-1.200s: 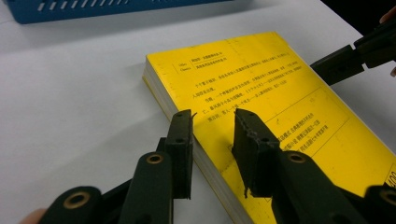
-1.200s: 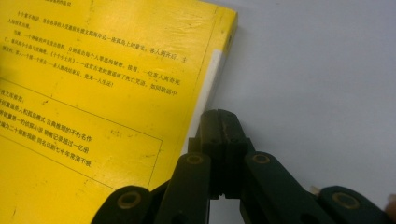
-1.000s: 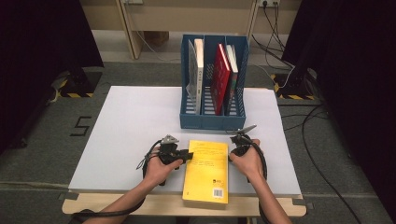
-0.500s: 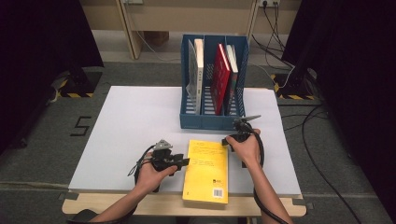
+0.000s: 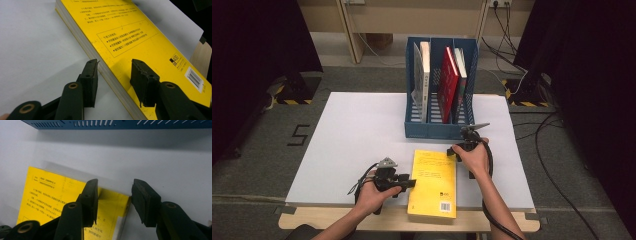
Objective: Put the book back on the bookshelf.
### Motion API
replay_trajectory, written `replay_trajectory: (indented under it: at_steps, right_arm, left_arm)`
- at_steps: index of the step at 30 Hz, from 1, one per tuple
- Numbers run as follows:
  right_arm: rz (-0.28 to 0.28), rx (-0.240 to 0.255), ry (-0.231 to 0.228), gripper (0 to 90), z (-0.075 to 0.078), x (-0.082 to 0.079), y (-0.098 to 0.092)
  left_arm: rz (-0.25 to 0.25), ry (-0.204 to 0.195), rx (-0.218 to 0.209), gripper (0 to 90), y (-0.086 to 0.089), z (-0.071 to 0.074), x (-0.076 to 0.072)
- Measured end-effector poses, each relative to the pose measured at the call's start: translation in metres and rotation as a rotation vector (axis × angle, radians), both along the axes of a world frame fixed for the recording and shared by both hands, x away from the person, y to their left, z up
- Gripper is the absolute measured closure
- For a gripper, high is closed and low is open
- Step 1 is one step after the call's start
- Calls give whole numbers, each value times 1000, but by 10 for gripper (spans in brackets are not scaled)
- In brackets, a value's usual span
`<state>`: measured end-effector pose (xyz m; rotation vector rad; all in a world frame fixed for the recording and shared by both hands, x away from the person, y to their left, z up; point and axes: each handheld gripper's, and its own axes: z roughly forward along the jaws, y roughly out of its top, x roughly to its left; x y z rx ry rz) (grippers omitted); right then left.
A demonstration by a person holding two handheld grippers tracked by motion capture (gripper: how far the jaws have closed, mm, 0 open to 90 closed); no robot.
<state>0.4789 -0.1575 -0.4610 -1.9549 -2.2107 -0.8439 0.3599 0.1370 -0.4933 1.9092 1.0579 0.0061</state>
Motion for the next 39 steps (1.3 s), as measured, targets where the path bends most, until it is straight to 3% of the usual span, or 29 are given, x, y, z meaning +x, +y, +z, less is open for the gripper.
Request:
replay_trajectory:
  at_steps: [24,35,39]
  right_arm:
    - [8,6,-10,508,-3,0,4]
    - [-39,20,-17,520,-4,-4,4]
    - [-31,25,-19,520,-5,-4,3]
  left_arm:
    - [-31,15,3,572,-5,-2,0]
    - [-20,10,1,573,-5,-3,-2]
    - [-21,7,4,572,-6,-3,-2]
